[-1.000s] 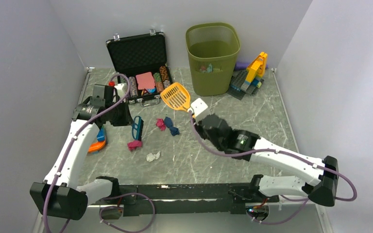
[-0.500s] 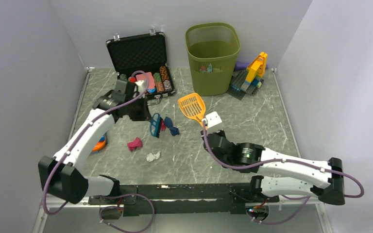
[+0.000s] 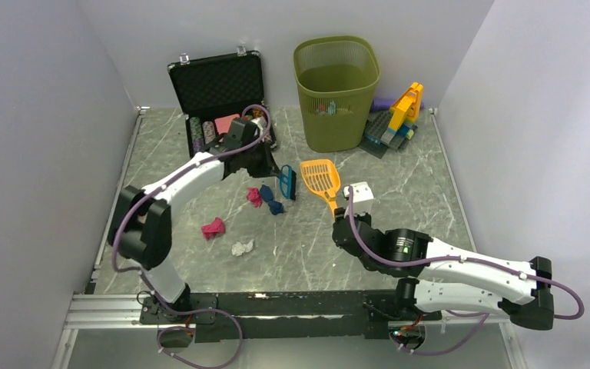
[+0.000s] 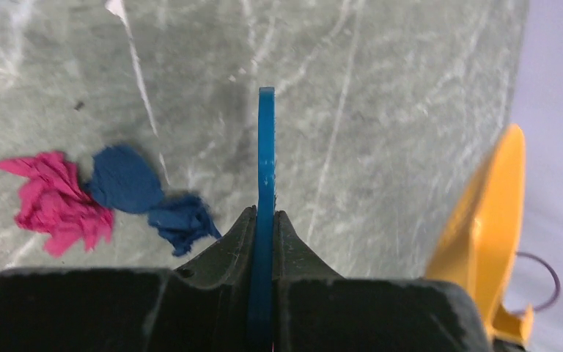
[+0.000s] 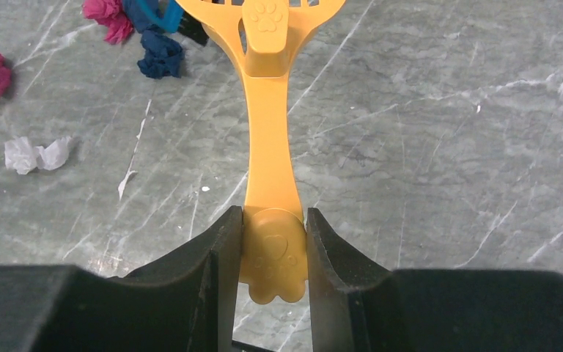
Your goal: Sweep away the paper scraps from the table
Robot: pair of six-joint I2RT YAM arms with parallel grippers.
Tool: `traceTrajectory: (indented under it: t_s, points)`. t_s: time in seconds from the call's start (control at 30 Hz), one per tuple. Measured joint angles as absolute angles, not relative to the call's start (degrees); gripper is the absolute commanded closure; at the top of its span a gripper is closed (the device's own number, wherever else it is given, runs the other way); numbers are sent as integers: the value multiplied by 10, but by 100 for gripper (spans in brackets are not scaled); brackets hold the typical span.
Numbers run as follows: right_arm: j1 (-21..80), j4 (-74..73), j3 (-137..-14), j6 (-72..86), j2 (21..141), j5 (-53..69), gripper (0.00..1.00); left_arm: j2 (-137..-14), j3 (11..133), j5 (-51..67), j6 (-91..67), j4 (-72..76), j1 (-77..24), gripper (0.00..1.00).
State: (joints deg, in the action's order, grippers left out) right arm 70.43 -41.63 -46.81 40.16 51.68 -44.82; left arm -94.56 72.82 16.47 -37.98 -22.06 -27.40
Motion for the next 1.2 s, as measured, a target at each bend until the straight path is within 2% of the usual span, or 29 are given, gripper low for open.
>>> traceTrajectory:
  t_s: [0.13, 0.27, 0.47, 0.67, 0.87, 1.03, 1.2]
  points:
    - [704, -419, -461, 412, 505, -445, 100, -1002, 753, 123, -397, -220, -272, 100]
    - [704, -422, -461, 418, 513, -444, 100, -1005, 732, 90, -415, -243, -269, 100]
    - [704, -422, -461, 416, 535, -443, 100, -872, 609, 15, -438, -287, -258, 100]
    - [704, -415, -461, 401, 575, -428, 100, -731, 564, -76, -422, -391, -208, 100]
    - [704, -396, -464, 386, 616, -406, 100, -599, 563, -53, -378, -430, -201, 100]
    - [704, -390, -477, 385, 644, -395, 100, -571, 607, -116, -390, -540, -203, 91]
    - [704, -390, -481, 379, 666, -383, 100, -569, 608, -218, -462, -653, -196, 91]
